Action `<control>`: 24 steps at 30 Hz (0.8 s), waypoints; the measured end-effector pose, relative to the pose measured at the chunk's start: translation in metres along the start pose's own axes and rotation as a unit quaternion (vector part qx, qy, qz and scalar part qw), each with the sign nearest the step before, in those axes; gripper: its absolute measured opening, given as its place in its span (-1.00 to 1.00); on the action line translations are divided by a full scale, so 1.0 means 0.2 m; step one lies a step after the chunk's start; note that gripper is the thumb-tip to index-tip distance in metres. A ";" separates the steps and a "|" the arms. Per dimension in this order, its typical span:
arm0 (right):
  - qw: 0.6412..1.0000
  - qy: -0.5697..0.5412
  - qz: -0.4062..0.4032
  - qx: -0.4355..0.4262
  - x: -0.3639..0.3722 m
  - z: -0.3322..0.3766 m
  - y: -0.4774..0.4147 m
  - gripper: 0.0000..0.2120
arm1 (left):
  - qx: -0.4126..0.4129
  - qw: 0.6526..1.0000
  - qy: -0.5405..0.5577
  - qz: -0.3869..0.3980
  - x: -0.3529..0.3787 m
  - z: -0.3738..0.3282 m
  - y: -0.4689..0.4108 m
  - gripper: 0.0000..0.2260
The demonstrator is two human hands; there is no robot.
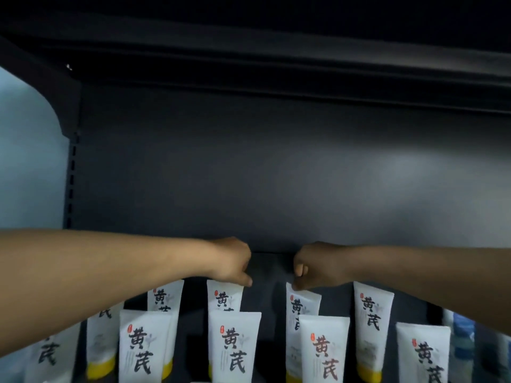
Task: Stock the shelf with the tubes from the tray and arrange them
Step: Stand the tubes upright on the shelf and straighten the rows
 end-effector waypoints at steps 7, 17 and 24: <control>0.998 -0.041 -0.024 -0.029 0.04 0.01 0.02 -0.68 | 0.039 0.999 0.010 0.011 0.01 -0.03 0.01 -0.73; 0.990 -0.142 -0.018 -0.011 0.06 -0.02 0.01 -0.76 | 0.022 0.998 0.053 0.005 0.03 -0.01 0.02 -0.79; 0.994 -0.106 -0.027 -0.024 0.03 -0.04 0.02 -0.79 | 0.035 0.996 0.087 -0.010 -0.05 -0.05 0.02 -0.83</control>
Point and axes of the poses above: each hand's wrist, its own y-axis away from the middle knuckle, its own x-axis out of the palm, z = x × y, the point moved 8 cm from there along -y, towards the middle knuckle, and after that the axes turned 6 degrees about x, right-handed, at the moved point
